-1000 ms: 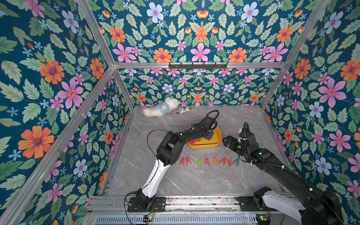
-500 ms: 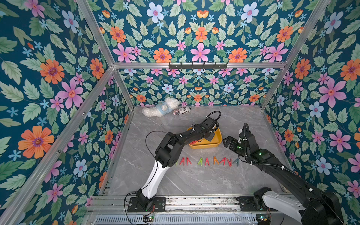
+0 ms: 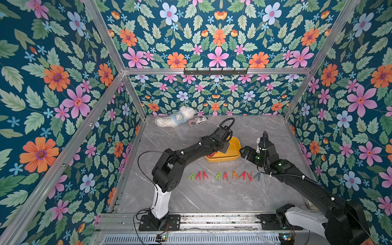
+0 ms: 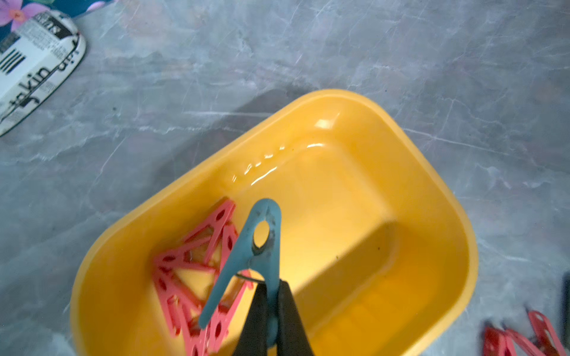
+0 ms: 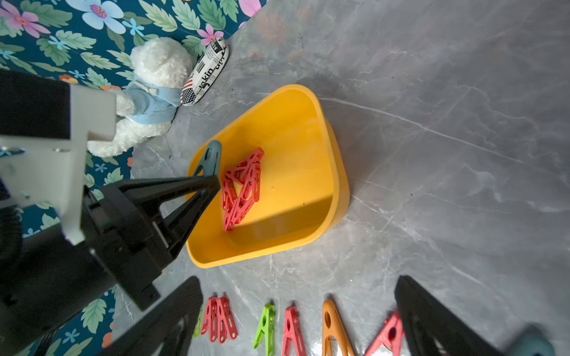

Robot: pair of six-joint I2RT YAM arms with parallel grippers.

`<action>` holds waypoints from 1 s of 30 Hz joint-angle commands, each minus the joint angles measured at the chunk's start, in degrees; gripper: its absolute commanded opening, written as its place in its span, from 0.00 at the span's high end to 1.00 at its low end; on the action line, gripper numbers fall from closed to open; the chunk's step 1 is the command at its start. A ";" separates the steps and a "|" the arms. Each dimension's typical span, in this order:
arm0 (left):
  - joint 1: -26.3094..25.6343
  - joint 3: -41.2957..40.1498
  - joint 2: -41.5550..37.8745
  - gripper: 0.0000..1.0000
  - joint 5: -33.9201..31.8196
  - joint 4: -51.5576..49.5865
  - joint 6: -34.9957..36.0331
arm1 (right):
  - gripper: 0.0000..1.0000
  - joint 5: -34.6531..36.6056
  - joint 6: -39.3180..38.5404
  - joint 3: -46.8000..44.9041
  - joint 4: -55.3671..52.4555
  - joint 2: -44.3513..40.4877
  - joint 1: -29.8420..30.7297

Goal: Take the clothespins out of the storage box
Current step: Pick up the clothespin from the storage box, then place the clothespin at the center of the board.

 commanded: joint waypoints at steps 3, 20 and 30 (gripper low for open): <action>-0.03 -7.43 -7.44 1.00 -5.00 0.10 -7.38 | 0.01 -5.50 -1.81 1.16 5.90 2.42 0.42; 2.39 -32.76 -30.16 1.00 -15.10 -7.22 -24.66 | 0.01 -10.26 -3.58 10.50 11.19 17.08 7.97; 9.61 -46.35 -37.31 1.00 -7.58 -3.68 -29.87 | 0.01 -11.30 -3.42 12.87 11.68 20.07 9.04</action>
